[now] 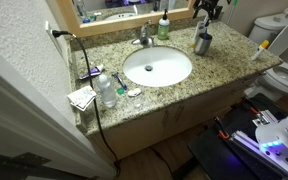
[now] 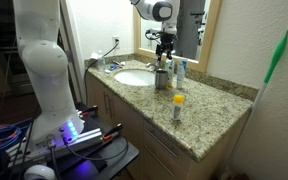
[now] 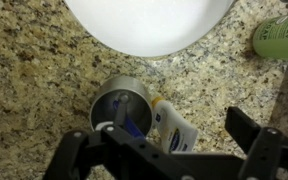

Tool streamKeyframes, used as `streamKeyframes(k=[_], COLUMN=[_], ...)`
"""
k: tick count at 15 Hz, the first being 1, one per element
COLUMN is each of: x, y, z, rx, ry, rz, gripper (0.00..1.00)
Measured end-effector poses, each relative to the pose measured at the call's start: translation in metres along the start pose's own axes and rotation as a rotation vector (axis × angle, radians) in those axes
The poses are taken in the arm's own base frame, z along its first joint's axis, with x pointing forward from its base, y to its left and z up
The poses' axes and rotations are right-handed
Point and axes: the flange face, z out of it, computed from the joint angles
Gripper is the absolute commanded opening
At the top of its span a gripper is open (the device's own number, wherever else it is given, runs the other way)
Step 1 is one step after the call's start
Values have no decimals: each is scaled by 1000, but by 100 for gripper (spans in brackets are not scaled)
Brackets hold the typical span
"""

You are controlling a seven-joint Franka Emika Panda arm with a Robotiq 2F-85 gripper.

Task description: Move the white tube to the right

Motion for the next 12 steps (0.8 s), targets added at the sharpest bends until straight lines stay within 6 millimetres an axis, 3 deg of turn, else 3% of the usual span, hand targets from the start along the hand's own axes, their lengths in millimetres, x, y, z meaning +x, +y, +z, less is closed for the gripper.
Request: streamKeyframes(k=[12], x=[20], y=[-4], z=[5], rx=[45], ry=[25], rz=[103], gripper=[100])
